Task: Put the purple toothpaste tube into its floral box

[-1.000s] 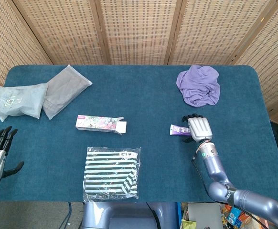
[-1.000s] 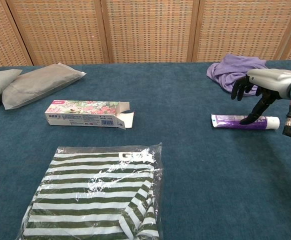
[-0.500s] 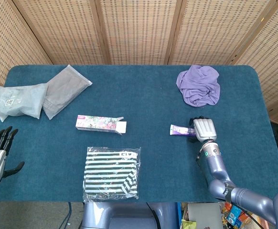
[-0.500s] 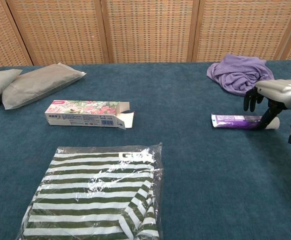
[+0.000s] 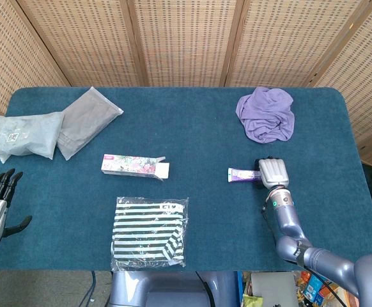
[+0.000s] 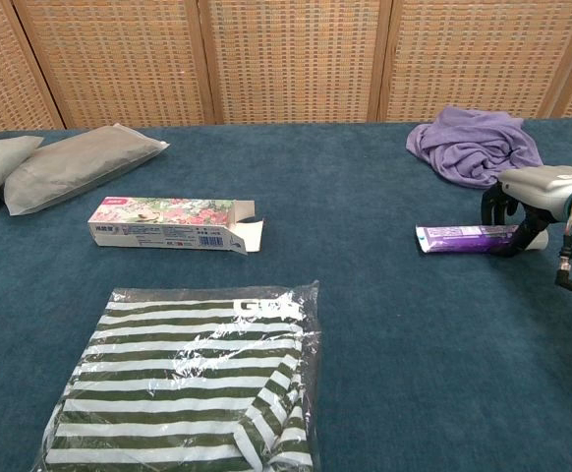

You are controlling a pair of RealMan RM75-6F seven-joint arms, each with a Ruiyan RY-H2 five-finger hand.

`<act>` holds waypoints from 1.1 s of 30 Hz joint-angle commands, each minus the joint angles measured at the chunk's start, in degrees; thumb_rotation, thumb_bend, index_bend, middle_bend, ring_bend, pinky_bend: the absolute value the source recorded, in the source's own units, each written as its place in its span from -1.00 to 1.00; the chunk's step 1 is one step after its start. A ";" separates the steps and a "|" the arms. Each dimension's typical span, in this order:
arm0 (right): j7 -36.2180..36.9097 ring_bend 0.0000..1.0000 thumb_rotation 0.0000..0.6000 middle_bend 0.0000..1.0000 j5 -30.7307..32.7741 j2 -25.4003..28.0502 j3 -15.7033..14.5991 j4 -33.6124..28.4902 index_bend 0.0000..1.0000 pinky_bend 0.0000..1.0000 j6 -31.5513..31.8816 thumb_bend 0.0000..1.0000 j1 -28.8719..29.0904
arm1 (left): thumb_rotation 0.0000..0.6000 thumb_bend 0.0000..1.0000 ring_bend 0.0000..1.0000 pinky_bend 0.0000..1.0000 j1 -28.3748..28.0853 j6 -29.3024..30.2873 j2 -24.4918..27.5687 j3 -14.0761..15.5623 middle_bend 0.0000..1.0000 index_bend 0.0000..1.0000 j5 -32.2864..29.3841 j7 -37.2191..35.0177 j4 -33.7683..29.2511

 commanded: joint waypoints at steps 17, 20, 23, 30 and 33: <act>11.16 -0.09 1.00 0.22 -17.70 13.04 -2.05 -16.69 0.26 -0.15 7.67 0.00 -4.70 | 1.00 -0.51 -1.00 -1.00 -8.55 -7.92 1.57 -3.75 -1.00 -1.00 1.74 0.50 3.54; 11.69 -0.09 1.00 0.22 -19.73 15.38 -2.58 -19.53 0.26 -0.15 9.10 0.00 -5.61 | 1.00 -0.51 -1.00 -1.00 -12.05 -11.81 1.72 -4.62 -1.00 -1.00 2.88 -1.57 5.78; 12.01 -0.09 1.00 0.22 -22.69 18.34 -3.67 -23.21 0.26 -0.15 11.60 0.00 -7.22 | 1.00 -0.51 -1.00 -1.00 -18.83 -19.45 -0.61 -5.74 -1.00 -1.00 4.60 -5.04 12.16; 10.60 -0.09 1.00 0.22 -24.36 21.94 -5.30 -26.98 0.26 -0.15 12.99 0.00 -9.06 | 1.00 -0.51 -1.00 -1.00 -27.85 -28.29 -10.67 -4.95 -1.00 -1.00 7.36 -12.67 27.21; 10.08 -0.09 1.00 0.22 -24.51 22.82 -5.57 -27.87 0.26 -0.15 13.46 0.00 -9.62 | 1.00 -0.51 -1.00 -1.00 -30.63 -31.40 -14.58 -4.41 -1.00 -1.00 7.33 -13.70 31.80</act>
